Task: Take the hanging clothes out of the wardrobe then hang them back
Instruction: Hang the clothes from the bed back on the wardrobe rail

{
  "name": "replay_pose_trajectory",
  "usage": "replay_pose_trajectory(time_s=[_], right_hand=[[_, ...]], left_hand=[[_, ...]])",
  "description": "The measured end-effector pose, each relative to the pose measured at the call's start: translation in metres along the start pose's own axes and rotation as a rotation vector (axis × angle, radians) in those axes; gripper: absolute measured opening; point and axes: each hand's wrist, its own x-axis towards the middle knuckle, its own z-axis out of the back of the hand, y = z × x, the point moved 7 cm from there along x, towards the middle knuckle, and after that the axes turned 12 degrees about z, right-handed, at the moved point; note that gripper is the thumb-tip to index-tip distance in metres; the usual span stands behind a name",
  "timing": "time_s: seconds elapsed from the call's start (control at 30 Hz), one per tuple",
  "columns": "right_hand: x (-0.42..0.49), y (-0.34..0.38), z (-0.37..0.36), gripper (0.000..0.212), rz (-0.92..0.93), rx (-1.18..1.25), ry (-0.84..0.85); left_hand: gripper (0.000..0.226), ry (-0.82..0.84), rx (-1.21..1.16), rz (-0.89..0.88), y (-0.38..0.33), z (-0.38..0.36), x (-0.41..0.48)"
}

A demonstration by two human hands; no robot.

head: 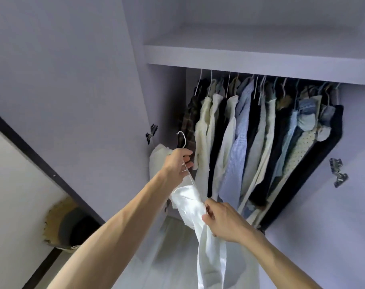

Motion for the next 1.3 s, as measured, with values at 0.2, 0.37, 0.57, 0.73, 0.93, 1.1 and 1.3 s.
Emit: replay_pose_trajectory(time_s=[0.2, 0.37, 0.57, 0.73, 0.93, 1.1, 1.3], right_hand=[[0.025, 0.046, 0.013, 0.012, -0.001, 0.515, -0.086], [0.068, 0.074, 0.031, 0.014, 0.044, 0.677, -0.211], [0.157, 0.082, 0.065, 0.019, 0.053, 0.701, -0.316], [0.233, 0.073, 0.100, 0.018, 0.042, 0.749, -0.377], [0.306, 0.060, 0.150, 0.014, 0.075, 0.799, -0.485], [0.357, 0.043, 0.181, 0.012, 0.031, 0.813, -0.635], [0.398, 0.005, 0.174, 0.013, -0.143, 0.835, -0.637]], left_hand=[[0.043, 0.098, 0.369, -0.109, -0.059, 0.018, -0.001], [0.019, -0.313, 1.144, -0.639, -0.143, 0.036, -0.018], [0.061, -1.029, 1.766, -1.181, -0.207, 0.054, -0.031], [0.071, -1.306, 1.887, -1.096, -0.235, 0.076, -0.018], [0.076, -1.410, 1.931, -1.068, -0.230, 0.092, 0.012], [0.076, -1.501, 1.858, -1.055, -0.231, 0.089, 0.024], [0.074, -1.547, 1.879, -1.118, -0.231, 0.094, 0.030]])
